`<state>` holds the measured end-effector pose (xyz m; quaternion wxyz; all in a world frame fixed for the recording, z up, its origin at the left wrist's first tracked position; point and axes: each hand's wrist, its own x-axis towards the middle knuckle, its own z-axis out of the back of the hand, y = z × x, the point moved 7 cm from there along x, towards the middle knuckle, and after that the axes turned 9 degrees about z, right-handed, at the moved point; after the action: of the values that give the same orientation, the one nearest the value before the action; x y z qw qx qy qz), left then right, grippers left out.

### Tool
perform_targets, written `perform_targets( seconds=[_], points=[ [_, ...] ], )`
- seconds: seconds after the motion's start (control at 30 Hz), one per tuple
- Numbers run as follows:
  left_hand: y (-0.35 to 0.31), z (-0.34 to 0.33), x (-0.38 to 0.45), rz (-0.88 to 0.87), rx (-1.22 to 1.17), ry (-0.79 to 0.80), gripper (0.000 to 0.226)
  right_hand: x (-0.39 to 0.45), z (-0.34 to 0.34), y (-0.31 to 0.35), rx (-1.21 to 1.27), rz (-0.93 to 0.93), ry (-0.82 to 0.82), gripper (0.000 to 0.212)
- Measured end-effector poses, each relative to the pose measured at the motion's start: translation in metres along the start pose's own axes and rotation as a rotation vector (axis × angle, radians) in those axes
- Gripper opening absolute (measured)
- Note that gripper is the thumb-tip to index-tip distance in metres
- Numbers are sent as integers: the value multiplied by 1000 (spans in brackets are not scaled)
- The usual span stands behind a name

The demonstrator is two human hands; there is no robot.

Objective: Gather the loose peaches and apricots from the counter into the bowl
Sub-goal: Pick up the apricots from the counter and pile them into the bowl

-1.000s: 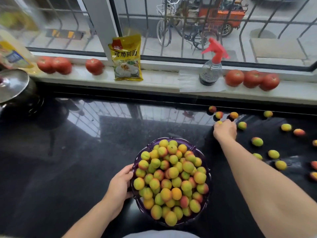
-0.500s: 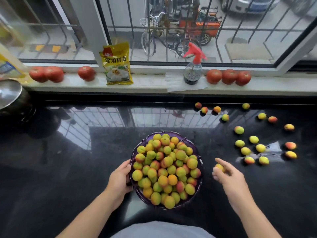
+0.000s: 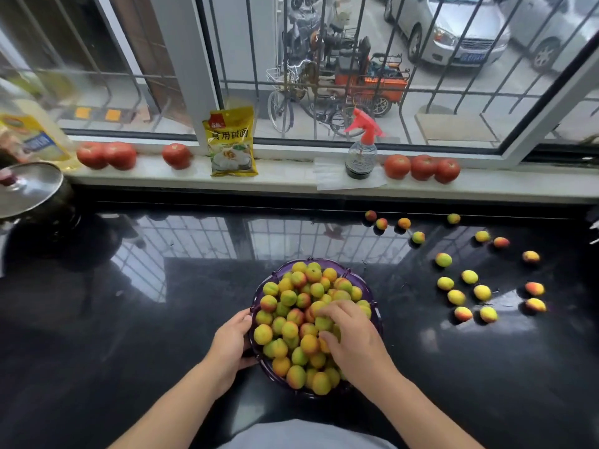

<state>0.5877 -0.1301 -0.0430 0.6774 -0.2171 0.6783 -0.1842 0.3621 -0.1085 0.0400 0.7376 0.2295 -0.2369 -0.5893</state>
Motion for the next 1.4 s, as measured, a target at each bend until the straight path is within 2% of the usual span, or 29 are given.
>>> perform_targets(
  seconds=[0.2, 0.43, 0.6, 0.7, 0.83, 0.93, 1.03, 1.2, 1.4],
  points=[
    [-1, -1, -1, -7, 1, 0, 34, 7, -15, 9, -78, 49, -27, 18],
    [-1, 0, -1, -14, 11, 4, 35, 3, -19, 1, -112, 67, -88, 21],
    [-1, 0, 1, -20, 14, -2, 35, 1, -9, 1, -42, 75, -91, 23],
    [-1, -1, 2, -27, 19, 1, 35, 7, 18, -20, 35, -10, -227, 20],
    [-2, 0, 6, -35, 1, -14, 35, 32, 59, -87, 25, -241, -370, 20],
    [-2, 0, 10, -42, -12, -22, 35, 54, 66, -145, -34, -426, -280, 26],
    [-4, 2, 13, -42, -18, -31, 35, 83, 62, -181, -118, -516, -134, 36],
    [-8, 3, 13, -16, -5, -32, 37, 161, 62, -195, -283, -427, 25, 50],
    [-7, 2, 9, 28, 13, -30, 38, 226, 50, -208, -556, -399, 254, 54]
  ],
)
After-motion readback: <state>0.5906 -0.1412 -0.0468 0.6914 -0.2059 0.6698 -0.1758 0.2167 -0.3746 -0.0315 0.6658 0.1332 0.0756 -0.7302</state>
